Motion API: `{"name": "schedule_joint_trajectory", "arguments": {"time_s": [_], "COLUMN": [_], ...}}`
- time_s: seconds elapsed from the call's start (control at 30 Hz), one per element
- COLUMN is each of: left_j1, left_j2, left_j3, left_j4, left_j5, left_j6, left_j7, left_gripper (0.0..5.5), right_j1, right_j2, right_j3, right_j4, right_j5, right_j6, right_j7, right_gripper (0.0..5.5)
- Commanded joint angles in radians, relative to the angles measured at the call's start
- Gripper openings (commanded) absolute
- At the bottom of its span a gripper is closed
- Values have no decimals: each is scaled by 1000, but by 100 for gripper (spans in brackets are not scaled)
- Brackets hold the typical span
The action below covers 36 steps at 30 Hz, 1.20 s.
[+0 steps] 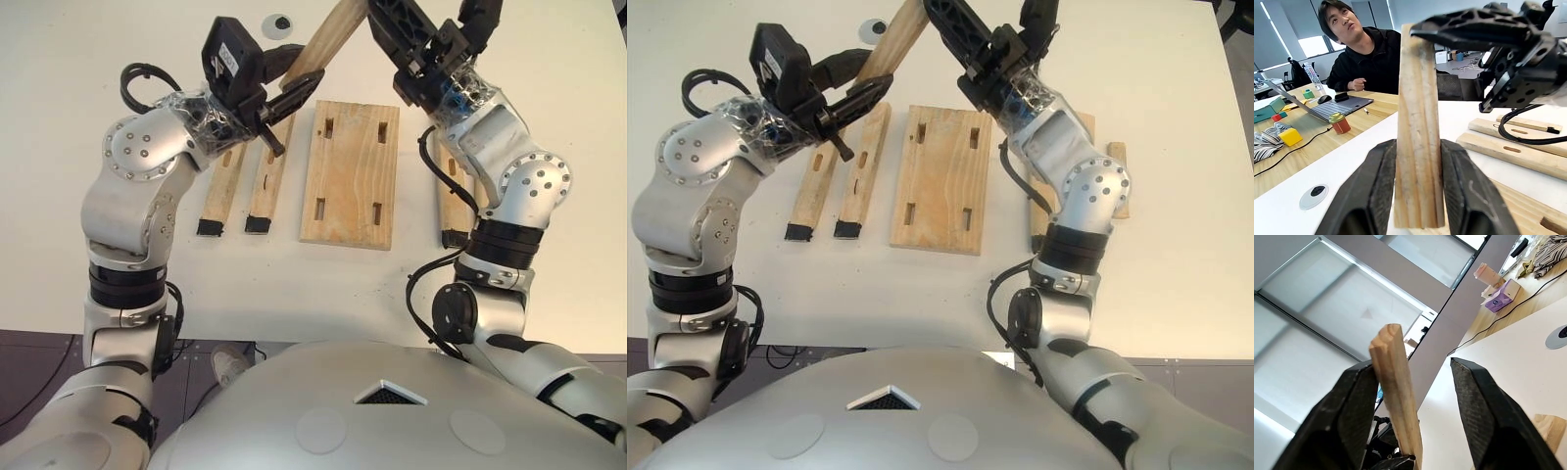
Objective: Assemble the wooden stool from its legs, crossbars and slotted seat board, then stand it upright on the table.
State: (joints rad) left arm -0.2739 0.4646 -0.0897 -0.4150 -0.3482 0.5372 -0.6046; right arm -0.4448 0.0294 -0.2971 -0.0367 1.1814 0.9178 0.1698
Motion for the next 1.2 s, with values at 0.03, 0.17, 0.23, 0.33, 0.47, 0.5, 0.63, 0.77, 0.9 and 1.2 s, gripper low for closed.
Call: {"name": "schedule_joint_trajectory", "arguments": {"time_s": [0.03,0.17,0.23,0.33,0.47,0.5,0.63,0.77,0.9,1.2], "left_j1": [5,12,15,12,4,3,6,-10,-59,74], "left_j2": [24,30,29,29,32,31,33,10,-32,-179], "left_j3": [-27,-46,-47,-49,-60,-62,-61,-65,-54,228], "left_j4": [2,14,15,27,66,72,98,109,155,220], "left_j5": [55,101,106,117,169,172,191,178,213,255], "left_j6": [-41,-75,-78,-81,-103,-105,-107,-80,-42,-31], "left_j7": [-7,-12,-15,-15,10,12,26,31,102,476], "left_gripper": [124,124,124,124,124,124,160,213,274,267], "right_j1": [-18,-13,-11,-9,-4,-1,17,63,124,192], "right_j2": [4,2,4,9,29,34,54,45,12,-349], "right_j3": [11,16,13,12,11,8,28,94,102,-64], "right_j4": [19,40,40,35,7,-2,-50,-118,-126,-239], "right_j5": [-8,-41,-36,-27,-15,-13,-81,-263,-513,-517], "right_j6": [-3,-30,-36,-42,-71,-83,-158,-283,-487,-305], "right_j7": [-37,-60,-69,-75,-72,-72,-81,-105,-167,-61], "right_gripper": [197,126,94,48,40,40,39,39,39,39]}}
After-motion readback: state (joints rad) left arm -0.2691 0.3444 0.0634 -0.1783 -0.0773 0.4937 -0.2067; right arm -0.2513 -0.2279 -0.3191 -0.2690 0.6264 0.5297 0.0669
